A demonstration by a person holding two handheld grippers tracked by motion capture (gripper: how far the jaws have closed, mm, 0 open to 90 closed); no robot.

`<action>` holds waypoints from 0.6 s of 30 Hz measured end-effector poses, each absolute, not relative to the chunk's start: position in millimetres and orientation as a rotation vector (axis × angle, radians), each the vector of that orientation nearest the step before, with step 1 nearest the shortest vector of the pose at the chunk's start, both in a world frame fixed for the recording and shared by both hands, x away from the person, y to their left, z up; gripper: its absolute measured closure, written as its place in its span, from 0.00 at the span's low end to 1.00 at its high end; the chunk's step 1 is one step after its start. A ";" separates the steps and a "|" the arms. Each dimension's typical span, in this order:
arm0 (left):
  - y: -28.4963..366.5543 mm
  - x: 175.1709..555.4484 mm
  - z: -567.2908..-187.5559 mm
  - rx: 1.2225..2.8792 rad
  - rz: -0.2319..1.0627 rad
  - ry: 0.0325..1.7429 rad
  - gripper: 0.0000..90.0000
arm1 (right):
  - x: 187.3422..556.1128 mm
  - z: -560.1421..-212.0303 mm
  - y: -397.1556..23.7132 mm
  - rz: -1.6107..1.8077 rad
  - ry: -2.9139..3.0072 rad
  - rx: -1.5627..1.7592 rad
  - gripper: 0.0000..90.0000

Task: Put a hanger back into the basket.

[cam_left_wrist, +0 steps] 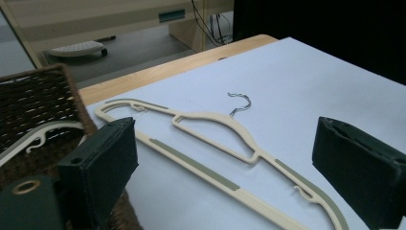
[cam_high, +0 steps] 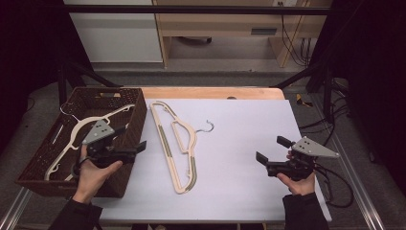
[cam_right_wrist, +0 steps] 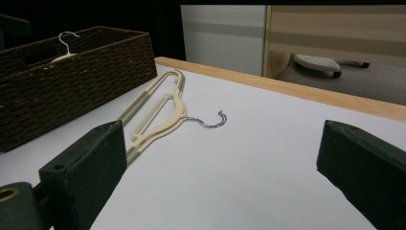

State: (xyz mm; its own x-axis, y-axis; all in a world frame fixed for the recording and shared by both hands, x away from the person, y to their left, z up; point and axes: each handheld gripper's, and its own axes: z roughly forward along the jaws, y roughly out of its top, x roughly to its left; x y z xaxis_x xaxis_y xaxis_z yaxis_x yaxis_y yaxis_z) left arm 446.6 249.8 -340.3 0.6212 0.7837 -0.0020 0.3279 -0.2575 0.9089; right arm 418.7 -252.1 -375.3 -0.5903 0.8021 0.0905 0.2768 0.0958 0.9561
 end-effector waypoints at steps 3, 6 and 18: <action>231.1 451.1 -341.2 1.868 0.568 0.876 0.08 | 418.4 -375.1 -252.3 1.512 1.922 1.051 0.04; 211.2 457.6 -344.7 1.897 0.552 0.864 0.08 | 418.4 -375.0 -252.3 1.517 1.922 1.047 0.04; 155.0 490.7 -370.4 2.006 0.495 0.878 0.11 | 418.9 -375.8 -249.9 1.518 1.931 1.041 0.04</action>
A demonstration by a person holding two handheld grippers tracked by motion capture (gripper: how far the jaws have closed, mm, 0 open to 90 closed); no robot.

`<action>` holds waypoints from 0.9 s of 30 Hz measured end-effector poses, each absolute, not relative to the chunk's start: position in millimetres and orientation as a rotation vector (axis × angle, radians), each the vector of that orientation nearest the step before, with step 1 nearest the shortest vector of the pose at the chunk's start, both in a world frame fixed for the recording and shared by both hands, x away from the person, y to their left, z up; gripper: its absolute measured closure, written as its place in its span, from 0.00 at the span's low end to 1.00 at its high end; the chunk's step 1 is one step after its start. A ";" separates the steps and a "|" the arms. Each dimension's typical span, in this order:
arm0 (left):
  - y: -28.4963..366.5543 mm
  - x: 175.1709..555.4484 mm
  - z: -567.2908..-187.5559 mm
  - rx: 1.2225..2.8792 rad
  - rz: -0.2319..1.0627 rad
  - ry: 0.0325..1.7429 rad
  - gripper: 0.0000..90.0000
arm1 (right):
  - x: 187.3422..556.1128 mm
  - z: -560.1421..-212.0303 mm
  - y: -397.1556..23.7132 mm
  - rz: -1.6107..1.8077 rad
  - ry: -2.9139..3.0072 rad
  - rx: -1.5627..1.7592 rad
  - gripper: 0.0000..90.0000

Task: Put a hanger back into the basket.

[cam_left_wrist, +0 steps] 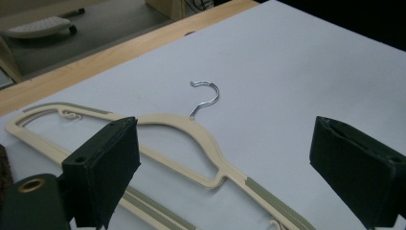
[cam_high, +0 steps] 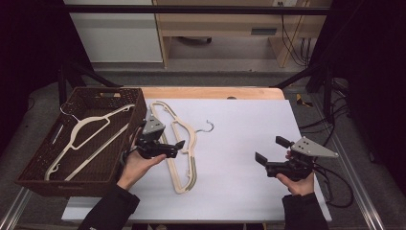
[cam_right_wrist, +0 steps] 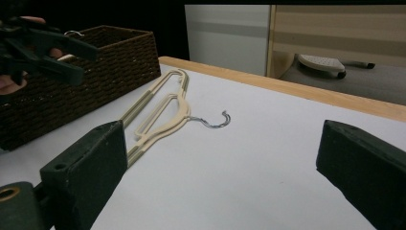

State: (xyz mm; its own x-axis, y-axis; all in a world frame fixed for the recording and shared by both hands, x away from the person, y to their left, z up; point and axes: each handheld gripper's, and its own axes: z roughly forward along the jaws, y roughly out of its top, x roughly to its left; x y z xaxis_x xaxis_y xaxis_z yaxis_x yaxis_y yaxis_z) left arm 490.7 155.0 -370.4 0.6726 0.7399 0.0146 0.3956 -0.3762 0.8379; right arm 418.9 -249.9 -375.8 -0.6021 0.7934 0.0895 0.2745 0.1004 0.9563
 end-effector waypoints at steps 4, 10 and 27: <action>143.6 501.0 -381.6 2.033 0.475 0.896 0.12 | 419.4 -376.1 -249.7 1.518 1.934 1.034 0.04; 131.7 519.3 -401.4 2.077 0.451 0.943 0.17 | 419.8 -376.4 -248.5 1.523 1.936 1.035 0.04; 103.0 550.9 -458.5 2.211 0.391 1.034 0.45 | 419.6 -376.5 -247.6 1.525 1.948 1.031 0.04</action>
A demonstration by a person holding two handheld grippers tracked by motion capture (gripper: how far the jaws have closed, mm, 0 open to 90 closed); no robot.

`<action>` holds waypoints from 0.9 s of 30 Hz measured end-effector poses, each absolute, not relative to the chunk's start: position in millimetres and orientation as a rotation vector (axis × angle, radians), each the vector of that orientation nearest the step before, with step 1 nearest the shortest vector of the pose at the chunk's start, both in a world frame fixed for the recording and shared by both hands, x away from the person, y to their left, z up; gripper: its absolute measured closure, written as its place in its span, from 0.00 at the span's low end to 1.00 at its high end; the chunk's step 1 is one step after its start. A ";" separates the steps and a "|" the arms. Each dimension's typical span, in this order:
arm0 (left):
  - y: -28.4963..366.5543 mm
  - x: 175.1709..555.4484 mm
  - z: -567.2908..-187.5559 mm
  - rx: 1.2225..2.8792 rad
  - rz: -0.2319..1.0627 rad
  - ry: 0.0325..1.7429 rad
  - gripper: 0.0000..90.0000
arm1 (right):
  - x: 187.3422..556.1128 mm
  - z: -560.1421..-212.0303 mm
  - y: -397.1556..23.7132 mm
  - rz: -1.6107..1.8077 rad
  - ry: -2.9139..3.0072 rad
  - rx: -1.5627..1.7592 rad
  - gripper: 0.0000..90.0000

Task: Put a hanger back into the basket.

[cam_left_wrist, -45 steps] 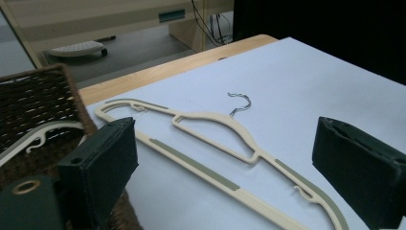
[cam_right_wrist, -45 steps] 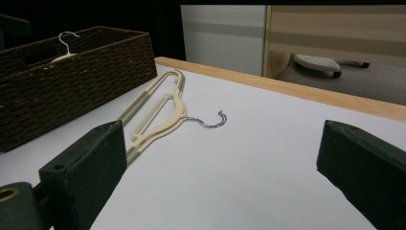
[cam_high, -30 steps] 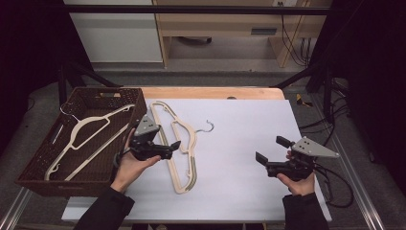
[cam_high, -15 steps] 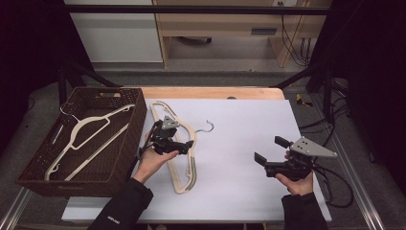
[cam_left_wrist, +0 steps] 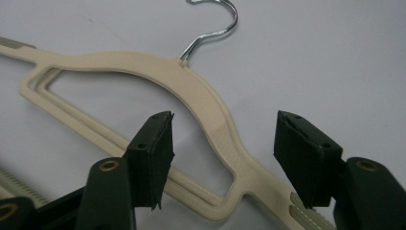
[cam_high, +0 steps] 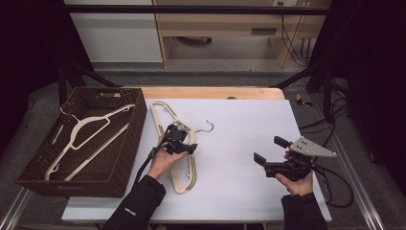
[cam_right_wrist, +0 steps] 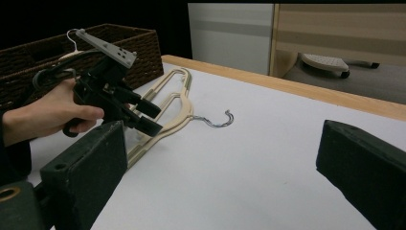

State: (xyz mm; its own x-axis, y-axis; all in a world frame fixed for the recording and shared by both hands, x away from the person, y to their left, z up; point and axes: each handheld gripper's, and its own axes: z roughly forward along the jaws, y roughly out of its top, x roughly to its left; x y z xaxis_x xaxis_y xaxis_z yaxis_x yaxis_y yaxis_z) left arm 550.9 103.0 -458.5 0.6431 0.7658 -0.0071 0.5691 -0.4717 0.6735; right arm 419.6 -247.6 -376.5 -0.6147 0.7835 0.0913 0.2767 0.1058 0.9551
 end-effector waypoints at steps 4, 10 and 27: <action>100.7 553.4 -464.5 2.225 0.394 1.051 0.52 | 419.8 -376.4 -247.3 1.526 1.945 1.030 0.04; 101.9 555.3 -467.5 2.222 0.338 1.093 0.62 | 419.8 -376.5 -246.3 1.524 1.947 1.029 0.04; 98.4 556.3 -461.4 2.190 0.233 1.207 0.84 | 420.5 -377.2 -244.5 1.519 1.958 1.022 0.04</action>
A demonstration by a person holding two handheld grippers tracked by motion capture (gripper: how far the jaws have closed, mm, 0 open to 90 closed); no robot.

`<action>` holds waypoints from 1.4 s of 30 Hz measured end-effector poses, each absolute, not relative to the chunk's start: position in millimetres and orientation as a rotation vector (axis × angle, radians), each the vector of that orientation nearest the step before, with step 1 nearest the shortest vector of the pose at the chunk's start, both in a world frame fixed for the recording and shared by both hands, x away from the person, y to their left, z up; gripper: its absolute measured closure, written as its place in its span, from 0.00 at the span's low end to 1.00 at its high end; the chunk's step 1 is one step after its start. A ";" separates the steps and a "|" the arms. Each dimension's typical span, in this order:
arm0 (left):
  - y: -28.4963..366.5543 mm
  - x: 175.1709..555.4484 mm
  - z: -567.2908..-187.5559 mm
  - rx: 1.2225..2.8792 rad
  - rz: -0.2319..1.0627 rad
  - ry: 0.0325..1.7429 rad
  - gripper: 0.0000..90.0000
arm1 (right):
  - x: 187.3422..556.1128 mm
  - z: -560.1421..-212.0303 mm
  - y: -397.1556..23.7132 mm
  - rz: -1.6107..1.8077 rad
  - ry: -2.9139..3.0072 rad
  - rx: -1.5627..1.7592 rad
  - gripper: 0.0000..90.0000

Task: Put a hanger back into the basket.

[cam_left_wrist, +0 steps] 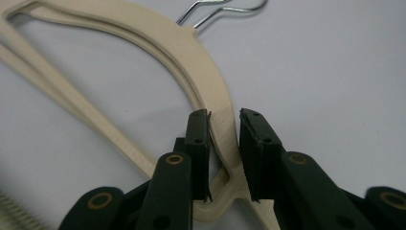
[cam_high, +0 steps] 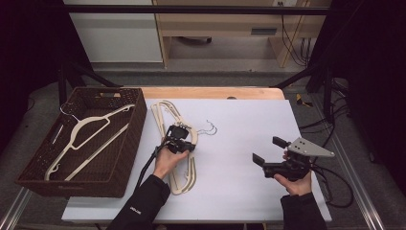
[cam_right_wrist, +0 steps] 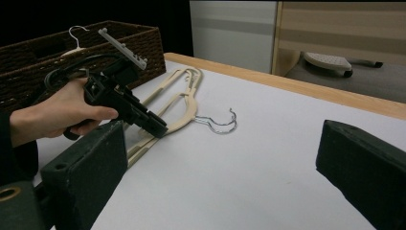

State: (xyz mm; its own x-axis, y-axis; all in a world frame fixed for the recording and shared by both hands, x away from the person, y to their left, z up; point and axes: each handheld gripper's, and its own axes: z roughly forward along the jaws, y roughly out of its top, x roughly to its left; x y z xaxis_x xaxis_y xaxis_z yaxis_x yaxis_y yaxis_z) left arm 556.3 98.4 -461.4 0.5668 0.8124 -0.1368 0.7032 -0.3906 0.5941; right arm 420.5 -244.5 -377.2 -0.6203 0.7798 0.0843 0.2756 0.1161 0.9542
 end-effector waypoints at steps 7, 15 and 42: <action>98.8 550.5 -459.0 2.215 0.228 1.168 0.87 | 420.3 -377.2 -244.5 1.519 1.958 1.021 0.04; 90.2 549.2 -462.2 2.240 0.294 1.144 0.62 | 420.4 -377.1 -244.0 1.518 1.962 1.018 0.04; 84.5 539.5 -452.6 2.284 0.409 1.163 0.88 | 421.0 -378.1 -240.7 1.513 1.972 1.016 0.04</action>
State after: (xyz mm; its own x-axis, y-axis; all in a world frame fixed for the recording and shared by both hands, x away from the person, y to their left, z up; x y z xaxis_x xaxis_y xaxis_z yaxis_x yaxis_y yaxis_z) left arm 539.5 84.5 -452.6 0.5816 0.8131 0.0248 0.6493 -0.4824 0.5879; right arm 421.0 -240.7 -378.1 -0.6260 0.7756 0.0812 0.2790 0.1255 0.9520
